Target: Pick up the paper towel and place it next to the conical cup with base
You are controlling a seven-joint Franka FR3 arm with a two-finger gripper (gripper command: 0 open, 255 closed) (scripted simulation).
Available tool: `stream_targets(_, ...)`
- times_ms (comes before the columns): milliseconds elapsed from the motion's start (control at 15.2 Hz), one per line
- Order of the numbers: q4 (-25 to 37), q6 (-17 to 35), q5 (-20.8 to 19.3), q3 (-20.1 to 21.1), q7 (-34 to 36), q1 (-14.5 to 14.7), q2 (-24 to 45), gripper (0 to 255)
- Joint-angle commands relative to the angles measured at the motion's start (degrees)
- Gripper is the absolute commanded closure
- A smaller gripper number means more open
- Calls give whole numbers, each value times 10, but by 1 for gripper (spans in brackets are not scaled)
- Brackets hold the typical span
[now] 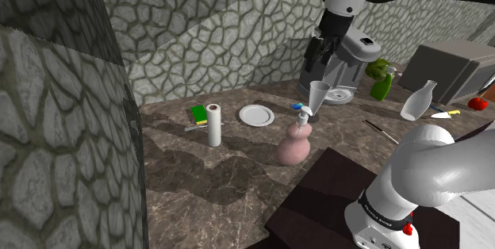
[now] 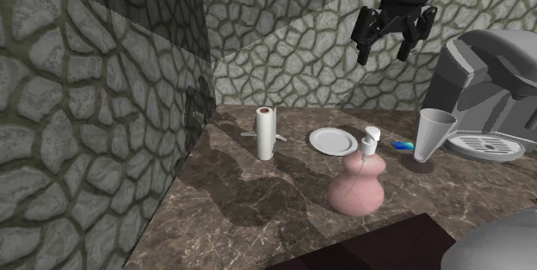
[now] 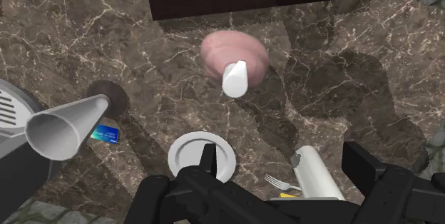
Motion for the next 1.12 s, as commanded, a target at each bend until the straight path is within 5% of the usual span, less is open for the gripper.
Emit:
stream_targets(0,0,0,0,0,0,0,0,0)
stream_targets(1056,13,263,14,106,182,9,260,0)
